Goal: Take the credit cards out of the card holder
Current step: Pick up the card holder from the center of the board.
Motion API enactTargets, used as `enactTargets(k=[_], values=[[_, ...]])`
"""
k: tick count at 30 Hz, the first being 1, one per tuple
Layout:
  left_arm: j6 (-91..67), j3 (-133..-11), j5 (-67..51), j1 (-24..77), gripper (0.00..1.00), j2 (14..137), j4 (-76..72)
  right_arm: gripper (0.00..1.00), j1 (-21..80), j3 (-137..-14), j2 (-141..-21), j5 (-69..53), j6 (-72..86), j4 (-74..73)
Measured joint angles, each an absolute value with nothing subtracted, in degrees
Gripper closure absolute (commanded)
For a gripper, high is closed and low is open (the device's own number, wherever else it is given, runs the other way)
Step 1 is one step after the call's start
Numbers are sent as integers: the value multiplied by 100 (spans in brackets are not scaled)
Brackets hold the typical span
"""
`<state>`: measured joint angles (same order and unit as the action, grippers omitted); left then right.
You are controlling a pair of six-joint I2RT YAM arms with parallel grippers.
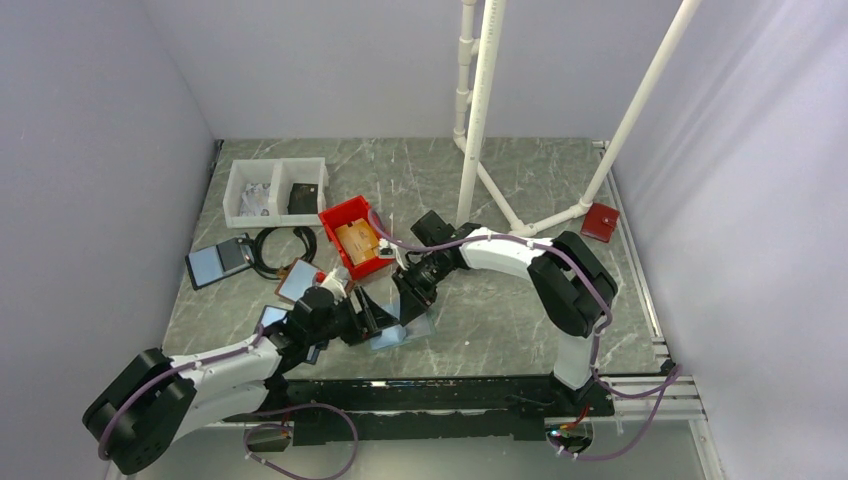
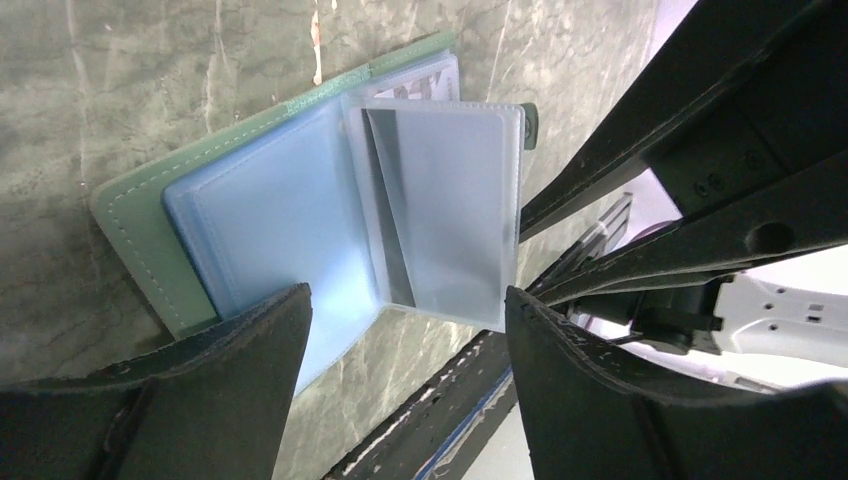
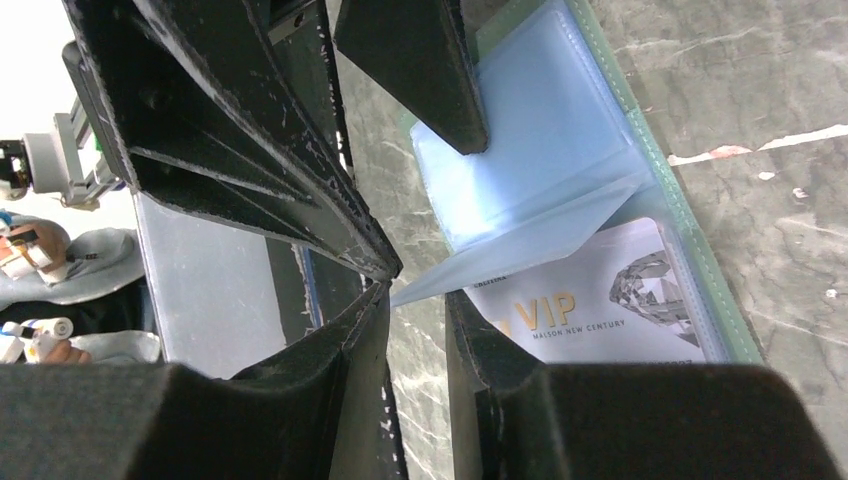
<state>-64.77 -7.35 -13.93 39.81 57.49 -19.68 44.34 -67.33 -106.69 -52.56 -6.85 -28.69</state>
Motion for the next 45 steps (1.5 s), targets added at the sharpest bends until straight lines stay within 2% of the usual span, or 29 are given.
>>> enactTargets(k=[17,45], values=[[-6995,-513,-1050,3907,20,5461,-2593,64,4654,-6768,-10794,-5312,-716,-2950],[-7076,-408,-913,3907,30,5721,-2665,63,4654,-6790,-10794,-5461,-814,-3039]])
